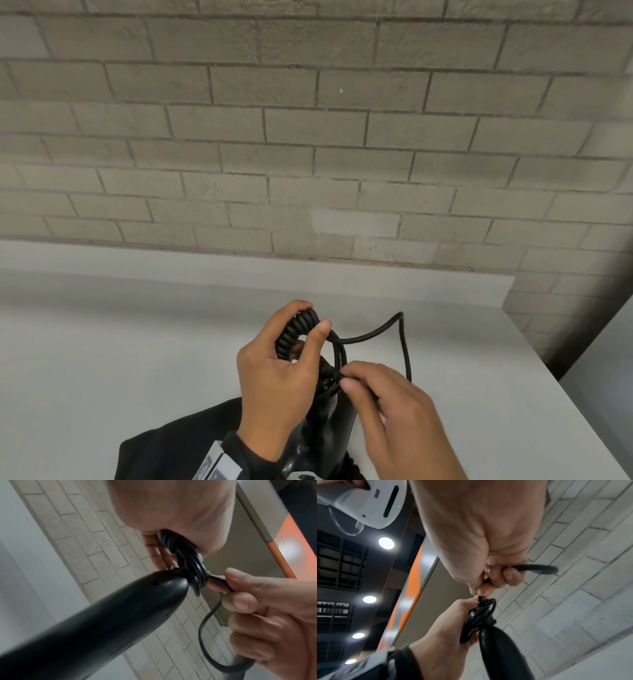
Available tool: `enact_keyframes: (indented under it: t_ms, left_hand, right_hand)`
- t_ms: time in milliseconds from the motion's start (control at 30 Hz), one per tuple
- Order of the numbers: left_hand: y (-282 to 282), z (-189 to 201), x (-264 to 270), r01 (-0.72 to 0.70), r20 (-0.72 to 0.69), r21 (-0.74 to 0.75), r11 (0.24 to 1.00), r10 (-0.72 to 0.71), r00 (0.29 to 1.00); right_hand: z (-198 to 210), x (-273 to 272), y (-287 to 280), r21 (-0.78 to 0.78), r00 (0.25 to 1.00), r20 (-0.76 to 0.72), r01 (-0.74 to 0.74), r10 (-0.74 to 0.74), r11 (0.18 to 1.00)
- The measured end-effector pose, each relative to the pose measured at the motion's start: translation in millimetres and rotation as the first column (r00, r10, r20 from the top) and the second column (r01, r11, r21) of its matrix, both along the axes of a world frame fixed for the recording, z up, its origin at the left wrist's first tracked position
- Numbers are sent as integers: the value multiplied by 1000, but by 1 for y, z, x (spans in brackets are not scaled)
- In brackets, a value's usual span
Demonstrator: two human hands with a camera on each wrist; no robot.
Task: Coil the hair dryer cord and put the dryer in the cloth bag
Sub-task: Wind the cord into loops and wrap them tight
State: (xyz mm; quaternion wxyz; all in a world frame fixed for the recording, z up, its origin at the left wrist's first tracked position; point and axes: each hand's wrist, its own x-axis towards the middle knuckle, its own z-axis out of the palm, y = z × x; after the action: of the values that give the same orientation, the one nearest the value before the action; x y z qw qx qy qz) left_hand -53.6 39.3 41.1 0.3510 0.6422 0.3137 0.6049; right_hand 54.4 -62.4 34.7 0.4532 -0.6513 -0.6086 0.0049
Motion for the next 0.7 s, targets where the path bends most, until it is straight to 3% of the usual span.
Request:
enact_keyframes:
  t_ms: [100,200,267,333,400,467,500,600,700]
  left_hand:
    - [5,-1,-5,33,-5,-30,999,-33,999]
    - [11,-2,-9,35,0,-66,997,-35,999]
    - [13,-2,-11,38,14,-84,996,-37,999]
    - [12,0,-12,49,23,-92,995,-47,999]
    - [10,1,-12,64,28,-93,994,-62,998]
    - [9,0,-10,77,30,-93,993,-74,997]
    - [8,0,-8,84,34,-95,992,-81,996]
    - [6,-1,-4,102,49,-108,989,-97,994]
    - [3,-1,-2,119,49,-115,986,-114,992]
  right_hand:
    - [21,10,-9,86,974,-179,-123,137,989]
    - [34,27,-22,186,891,-395,-163,226,969]
    - [32,41,-30,214,873,-407,-197,270,957]
    - [20,56,-33,175,924,-282,-217,260,960]
    - [3,72,-31,84,986,15,-165,165,983]
    - [-20,85,-25,3,924,375,-82,75,997]
    - [-33,90,-23,-20,876,478,-55,58,998]
    - [-52,91,-22,-7,865,500,-55,50,998]
    - [-46,76,-23,133,949,315,-25,-19,991]
